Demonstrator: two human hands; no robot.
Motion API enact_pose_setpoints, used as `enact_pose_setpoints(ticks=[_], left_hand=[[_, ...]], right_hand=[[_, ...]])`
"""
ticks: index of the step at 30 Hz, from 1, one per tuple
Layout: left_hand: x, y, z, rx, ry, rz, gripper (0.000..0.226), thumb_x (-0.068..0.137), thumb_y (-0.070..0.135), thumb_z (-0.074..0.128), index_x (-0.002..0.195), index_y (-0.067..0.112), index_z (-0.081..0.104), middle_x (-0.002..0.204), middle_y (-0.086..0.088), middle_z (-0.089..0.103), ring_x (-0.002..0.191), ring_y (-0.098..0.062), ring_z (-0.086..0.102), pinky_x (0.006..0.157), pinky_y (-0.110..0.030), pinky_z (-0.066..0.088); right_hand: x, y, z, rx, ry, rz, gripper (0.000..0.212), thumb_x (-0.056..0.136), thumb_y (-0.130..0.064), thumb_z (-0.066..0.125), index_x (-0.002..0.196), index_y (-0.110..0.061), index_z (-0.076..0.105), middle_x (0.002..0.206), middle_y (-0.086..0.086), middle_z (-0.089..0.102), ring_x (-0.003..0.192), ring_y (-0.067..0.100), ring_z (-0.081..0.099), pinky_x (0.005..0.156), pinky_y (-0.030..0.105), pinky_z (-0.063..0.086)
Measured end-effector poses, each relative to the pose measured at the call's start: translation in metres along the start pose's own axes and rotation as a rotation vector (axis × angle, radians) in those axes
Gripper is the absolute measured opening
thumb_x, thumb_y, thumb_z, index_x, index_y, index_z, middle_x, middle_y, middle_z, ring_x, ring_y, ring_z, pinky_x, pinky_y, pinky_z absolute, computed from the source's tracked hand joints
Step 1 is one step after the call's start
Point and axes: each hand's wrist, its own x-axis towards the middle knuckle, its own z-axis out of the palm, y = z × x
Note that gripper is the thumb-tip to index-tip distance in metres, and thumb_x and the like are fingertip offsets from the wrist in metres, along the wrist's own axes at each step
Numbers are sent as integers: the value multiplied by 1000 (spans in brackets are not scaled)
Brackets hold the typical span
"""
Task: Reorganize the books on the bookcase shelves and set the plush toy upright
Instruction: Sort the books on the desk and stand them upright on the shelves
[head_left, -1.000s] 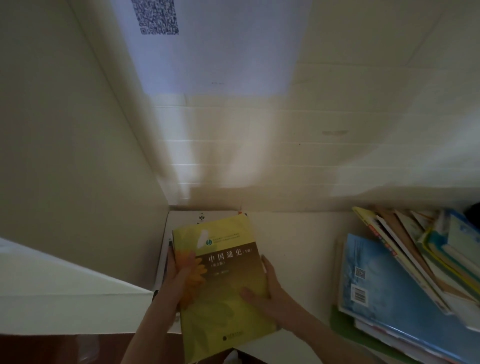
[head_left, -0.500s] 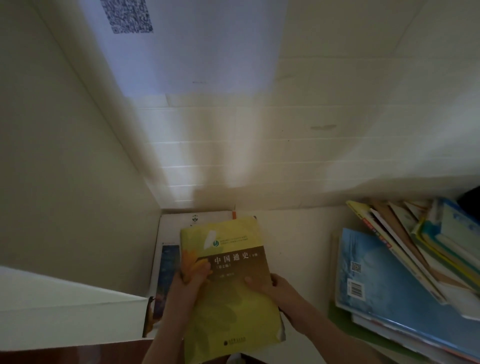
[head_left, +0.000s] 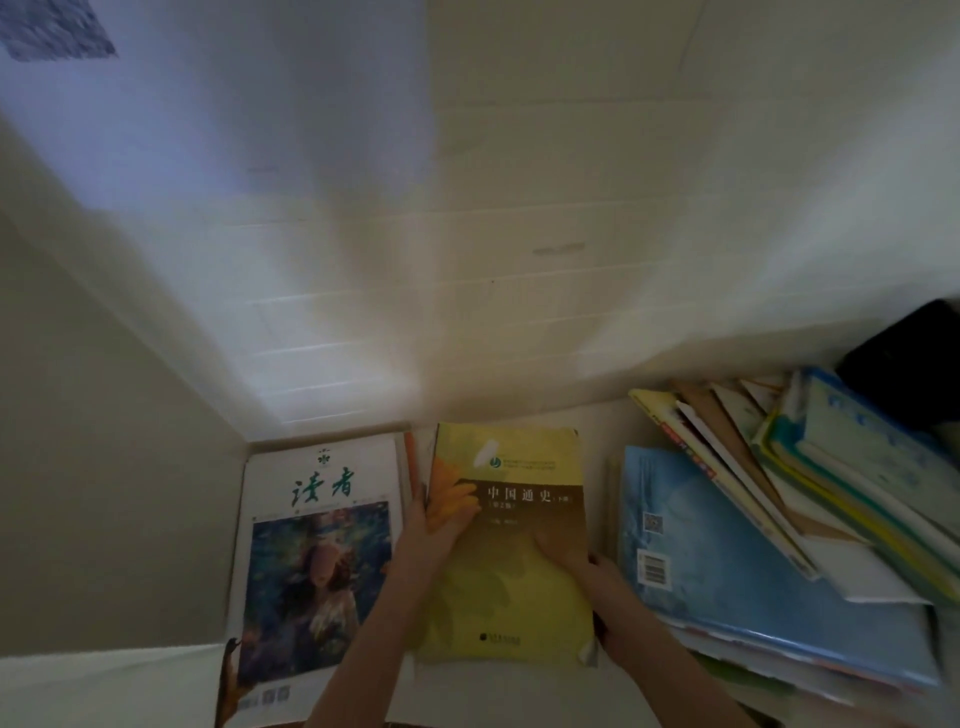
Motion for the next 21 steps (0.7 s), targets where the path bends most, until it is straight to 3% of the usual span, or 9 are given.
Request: enact_pose_setpoints(ticks=[3,5,7,9,12,14,16,18,21], left_hand=[[1,-11,0,-36,-35,36,71,89,28,60,148,18,22,144,-12,39,128,-31,42,103,-39,38],[2,-17,0,-90,-40,51,83,81,43,67,148,19,23,139,-10,43,124,-30,46,96,-37,41],[1,-18,2,-118,-30,27,84,79,43,69,147,19,26,139,-9,45,119,-29,49,92,-35,43],[2,-21,3,-88,0,22,79,86,37,64,150,23,20,145,-12,40,125,-31,46,98,-40,42],[3,-24,4,199,97,313,101,72,67,57,150,38,-1,158,-3,14,144,-27,19,114,-47,21],[4,-25,5,604,172,599,85,81,58,44,150,36,-1,159,3,-6,146,-21,-5,114,-48,7],[7,-31,7,907,139,740,64,92,54,28,149,35,6,160,3,-6,146,-24,-4,111,-56,15],[10,-36,7,1075,86,750,56,98,55,11,150,34,9,159,0,-1,145,-27,2,104,-58,24],[13,-35,6,1147,31,669,58,96,59,5,149,36,10,158,-3,9,144,-25,1,99,-59,24]], right_hand=[[0,1,0,38,-52,14,66,70,-40,79,124,-9,56,103,10,71,89,25,70,58,27,56],[-3,0,3,26,-55,11,74,70,-44,76,132,-13,51,116,10,67,98,25,67,70,32,56],[-8,-4,5,-160,46,-105,83,75,-47,71,144,-18,35,144,7,43,120,24,53,90,36,51],[-16,-13,11,-375,144,-345,90,86,-44,64,153,-23,7,158,-6,7,143,16,19,113,36,25],[-16,-16,17,-889,206,-676,98,90,-43,59,144,-31,-23,150,-15,-30,140,7,-23,114,29,-8],[-3,-11,12,-1190,162,-782,90,89,-51,53,144,-36,-17,150,-14,-31,139,14,-31,121,39,-4],[5,-8,9,-1234,92,-761,83,81,-66,37,149,-36,-2,154,-13,-21,142,14,-25,120,44,14],[9,-8,9,-1180,114,-773,88,75,-68,33,151,-31,9,156,-13,-14,142,14,-22,119,44,18],[13,-7,9,-1174,107,-759,82,85,-50,57,151,-29,13,158,-11,-9,140,11,-23,120,43,13]])
